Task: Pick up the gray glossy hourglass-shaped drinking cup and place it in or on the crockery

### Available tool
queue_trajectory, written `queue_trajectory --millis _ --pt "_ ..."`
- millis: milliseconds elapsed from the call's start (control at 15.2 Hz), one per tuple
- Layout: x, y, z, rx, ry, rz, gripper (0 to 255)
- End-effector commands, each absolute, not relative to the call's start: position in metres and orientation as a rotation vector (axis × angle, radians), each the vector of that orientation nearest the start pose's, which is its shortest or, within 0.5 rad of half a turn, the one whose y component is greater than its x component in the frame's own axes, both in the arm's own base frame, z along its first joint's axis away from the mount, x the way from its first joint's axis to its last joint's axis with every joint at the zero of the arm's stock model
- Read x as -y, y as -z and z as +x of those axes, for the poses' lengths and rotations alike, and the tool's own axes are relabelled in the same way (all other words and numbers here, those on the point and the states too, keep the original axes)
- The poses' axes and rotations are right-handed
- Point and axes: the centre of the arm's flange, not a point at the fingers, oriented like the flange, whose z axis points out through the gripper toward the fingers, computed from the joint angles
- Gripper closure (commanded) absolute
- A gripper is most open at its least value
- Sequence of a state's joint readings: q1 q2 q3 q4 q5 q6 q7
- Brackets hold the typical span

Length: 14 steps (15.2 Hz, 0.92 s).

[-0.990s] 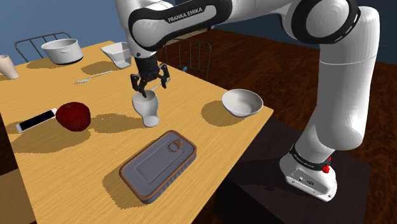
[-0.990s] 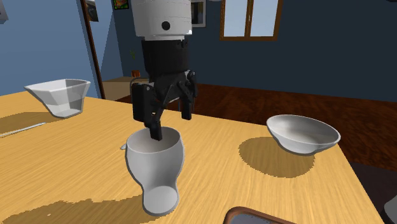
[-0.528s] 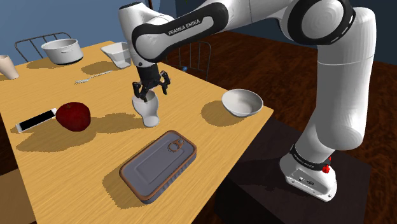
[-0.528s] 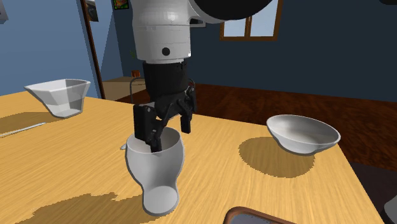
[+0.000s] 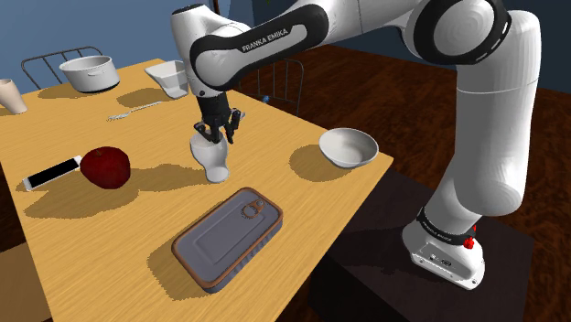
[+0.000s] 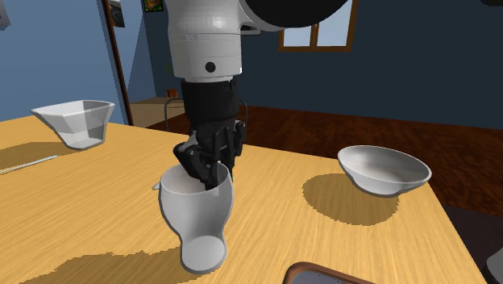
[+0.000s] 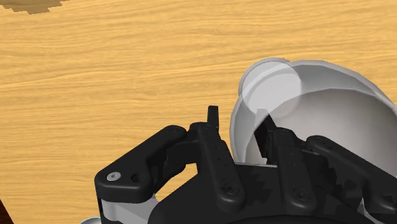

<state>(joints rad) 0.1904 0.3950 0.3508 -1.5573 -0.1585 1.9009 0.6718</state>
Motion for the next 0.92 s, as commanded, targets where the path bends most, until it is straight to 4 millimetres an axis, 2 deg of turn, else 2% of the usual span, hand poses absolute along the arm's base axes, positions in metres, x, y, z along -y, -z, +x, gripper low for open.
queue_trajectory --millis 0,462,858 --pt "-0.307 -0.428 0.591 -0.159 -0.019 -3.166 255" --pt "-0.307 -0.428 0.591 -0.159 -0.019 -3.166 255" --pt "-0.307 -0.460 0.591 -0.159 -0.019 -3.166 255"
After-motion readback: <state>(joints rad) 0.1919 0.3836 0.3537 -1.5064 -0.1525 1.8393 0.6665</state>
